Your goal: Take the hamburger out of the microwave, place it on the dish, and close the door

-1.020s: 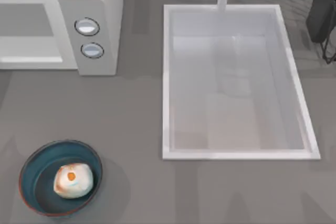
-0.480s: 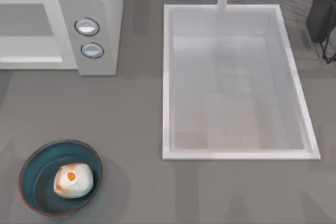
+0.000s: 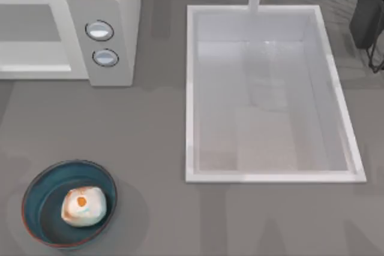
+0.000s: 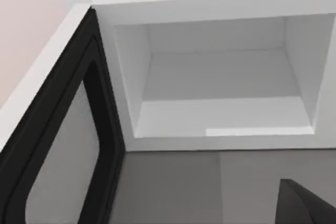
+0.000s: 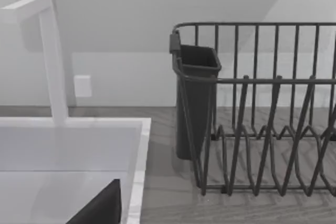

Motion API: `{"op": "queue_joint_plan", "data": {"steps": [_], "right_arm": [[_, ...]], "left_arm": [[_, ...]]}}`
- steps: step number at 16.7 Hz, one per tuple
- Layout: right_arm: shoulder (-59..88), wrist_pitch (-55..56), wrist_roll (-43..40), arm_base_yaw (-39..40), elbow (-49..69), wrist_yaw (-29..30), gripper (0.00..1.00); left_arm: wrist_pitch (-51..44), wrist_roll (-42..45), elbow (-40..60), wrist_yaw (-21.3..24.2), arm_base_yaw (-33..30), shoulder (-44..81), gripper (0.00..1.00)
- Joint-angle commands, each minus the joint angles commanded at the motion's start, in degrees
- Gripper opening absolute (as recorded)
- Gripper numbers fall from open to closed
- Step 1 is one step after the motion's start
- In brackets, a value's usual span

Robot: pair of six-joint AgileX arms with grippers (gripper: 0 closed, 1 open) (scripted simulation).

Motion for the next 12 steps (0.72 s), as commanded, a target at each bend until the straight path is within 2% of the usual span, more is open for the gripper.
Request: {"op": "queue_joint_plan", "data": {"steps": [7, 12], "right_arm": [[0.00, 0.00, 0.00, 0.00, 0.00, 0.00, 1.00], [0.00, 0.00, 0.00, 0.00, 0.00, 0.00, 1.00]], "left_arm": [[-8.68, 19.45, 27.73, 3.70, 11.85, 45.58, 0.00], [-12.96, 31.31, 44.42, 4.54, 17.69, 73.70, 0.00]]}}
